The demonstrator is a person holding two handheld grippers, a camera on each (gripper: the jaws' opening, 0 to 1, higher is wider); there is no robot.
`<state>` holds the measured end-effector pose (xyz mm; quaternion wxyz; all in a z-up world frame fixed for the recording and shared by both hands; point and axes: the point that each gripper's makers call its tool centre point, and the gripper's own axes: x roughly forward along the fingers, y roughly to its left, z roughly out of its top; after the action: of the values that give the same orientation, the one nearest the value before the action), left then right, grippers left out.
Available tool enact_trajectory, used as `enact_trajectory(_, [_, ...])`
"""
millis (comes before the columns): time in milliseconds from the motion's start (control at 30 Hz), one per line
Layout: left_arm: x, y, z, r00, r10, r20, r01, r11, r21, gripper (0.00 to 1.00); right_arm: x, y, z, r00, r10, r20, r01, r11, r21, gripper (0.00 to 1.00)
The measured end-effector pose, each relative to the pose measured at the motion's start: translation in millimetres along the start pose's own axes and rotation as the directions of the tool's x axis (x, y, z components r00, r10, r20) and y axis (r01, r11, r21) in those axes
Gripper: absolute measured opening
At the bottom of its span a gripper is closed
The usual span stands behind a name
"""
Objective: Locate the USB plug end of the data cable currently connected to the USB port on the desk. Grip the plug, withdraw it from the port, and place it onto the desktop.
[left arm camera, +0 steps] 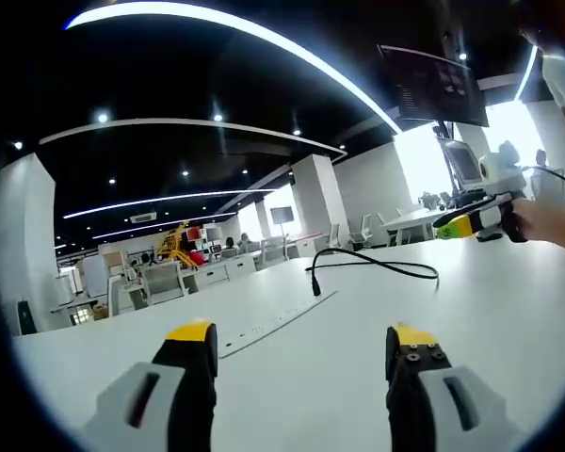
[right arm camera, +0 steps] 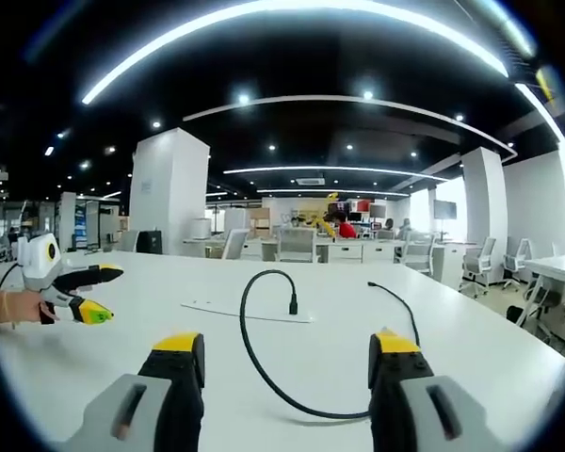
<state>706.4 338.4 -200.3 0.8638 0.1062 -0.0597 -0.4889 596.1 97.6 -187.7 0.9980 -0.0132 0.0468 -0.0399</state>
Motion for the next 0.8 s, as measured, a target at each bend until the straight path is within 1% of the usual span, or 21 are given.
enact_trajectory(167, [18,-3.2,-1.6,1.000,-0.020,-0.004,0.020,1.000,0.001,0.72,14,-9,-1.0,1.000,0.007,-0.017,-0.007,1.000,0.009,0.71])
enact_trajectory(200, [21,-4.3,-1.8,0.999,-0.032,-0.005,0.032,0.999,0.004,0.71,17,-10,-1.0,1.000,0.010,-0.017,-0.009,1.000,0.009,0.71])
enact_trajectory(233, [24,-5.3,-2.0,0.999,-0.043,-0.004,0.043,0.999,-0.006,0.71,19,-11,-1.2,1.000,0.011,-0.019,-0.011,1.000,0.008,0.71])
enact_trajectory(300, [30,-3.3,-2.5,0.999,-0.042,-0.002,0.042,0.999,-0.015,0.71,25,-14,-2.0,1.000,0.013,-0.024,-0.013,1.000,0.008,0.70])
enact_trajectory(467, [44,-2.6,-7.8,0.998,-0.061,-0.015,0.061,0.998,0.004,0.69,39,-20,-2.7,0.999,0.027,-0.026,-0.026,0.999,0.024,0.70])
enact_trajectory(600, [56,-1.9,-7.7,0.997,-0.082,-0.013,0.082,0.996,-0.025,0.69,53,-21,-5.7,0.998,0.042,-0.043,-0.041,0.999,0.015,0.69])
enact_trajectory(700, [66,-1.2,-6.2,0.996,-0.085,-0.013,0.085,0.996,-0.014,0.69,62,-20,-7.7,0.997,0.054,-0.052,-0.053,0.999,0.010,0.69])
enact_trajectory(800, [74,-2.0,-4.8,0.995,-0.098,-0.012,0.098,0.995,-0.020,0.69,71,-19,-9.1,0.996,0.066,-0.060,-0.066,0.998,0.006,0.68])
